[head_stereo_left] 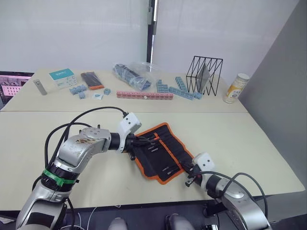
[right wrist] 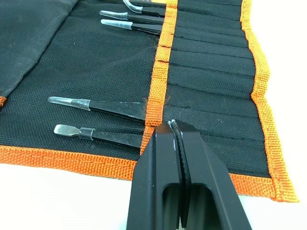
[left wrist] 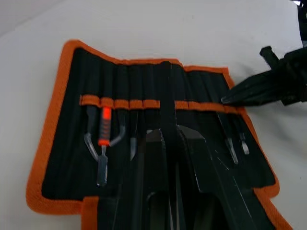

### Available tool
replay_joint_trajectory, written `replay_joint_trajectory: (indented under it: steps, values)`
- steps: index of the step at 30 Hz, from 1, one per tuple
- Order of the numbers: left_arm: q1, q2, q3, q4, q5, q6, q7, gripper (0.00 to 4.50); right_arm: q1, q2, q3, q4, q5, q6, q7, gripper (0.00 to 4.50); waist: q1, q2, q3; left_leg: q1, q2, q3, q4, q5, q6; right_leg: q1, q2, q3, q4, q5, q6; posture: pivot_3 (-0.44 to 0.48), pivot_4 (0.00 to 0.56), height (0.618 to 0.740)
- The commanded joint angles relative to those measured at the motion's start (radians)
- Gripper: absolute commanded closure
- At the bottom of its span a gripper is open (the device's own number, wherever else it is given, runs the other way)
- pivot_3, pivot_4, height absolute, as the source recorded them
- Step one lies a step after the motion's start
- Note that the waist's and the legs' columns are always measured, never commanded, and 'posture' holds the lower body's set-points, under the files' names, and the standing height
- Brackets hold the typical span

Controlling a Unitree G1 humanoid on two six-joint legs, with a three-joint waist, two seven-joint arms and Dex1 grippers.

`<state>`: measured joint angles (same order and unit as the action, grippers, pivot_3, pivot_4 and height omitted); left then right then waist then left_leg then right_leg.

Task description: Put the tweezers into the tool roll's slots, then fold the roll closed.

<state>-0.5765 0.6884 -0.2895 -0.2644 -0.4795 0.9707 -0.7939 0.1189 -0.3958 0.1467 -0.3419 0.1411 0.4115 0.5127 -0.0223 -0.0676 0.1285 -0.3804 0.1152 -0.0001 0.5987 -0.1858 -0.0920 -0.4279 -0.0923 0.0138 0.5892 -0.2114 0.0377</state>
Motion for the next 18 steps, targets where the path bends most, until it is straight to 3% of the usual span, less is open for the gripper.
replay_joint_trajectory:
  steps: [1,9,18]
  values:
    - [-0.034,0.011,-0.063,-0.05,0.061,0.032,0.02,4.49,0.076,-0.004,0.058,0.138,-0.034,0.079,-0.009,4.5,0.002,0.0,0.0,0.0,0.0,0.0,0.0,0.0,0.0,0.001,0.0,0.0,-0.001,0.0,0.0,0.0,0.15,0.738]
    - [-0.12,0.011,-0.188,-0.048,0.138,0.13,0.028,4.49,0.1,0.006,0.06,0.105,-0.032,0.09,-0.042,4.5,0.003,0.001,0.0,-0.004,0.0,-0.001,0.006,-0.004,0.002,0.003,0.0,0.0,-0.011,0.0,0.0,0.0,0.15,0.738]
    - [-0.178,-0.097,-0.239,0.033,0.198,0.123,0.05,4.49,0.127,0.019,0.071,0.081,-0.034,0.095,-0.068,4.5,0.005,0.001,0.0,-0.004,0.0,-0.001,0.007,-0.011,0.004,0.004,0.001,0.0,-0.011,0.0,0.0,0.0,0.15,0.738]
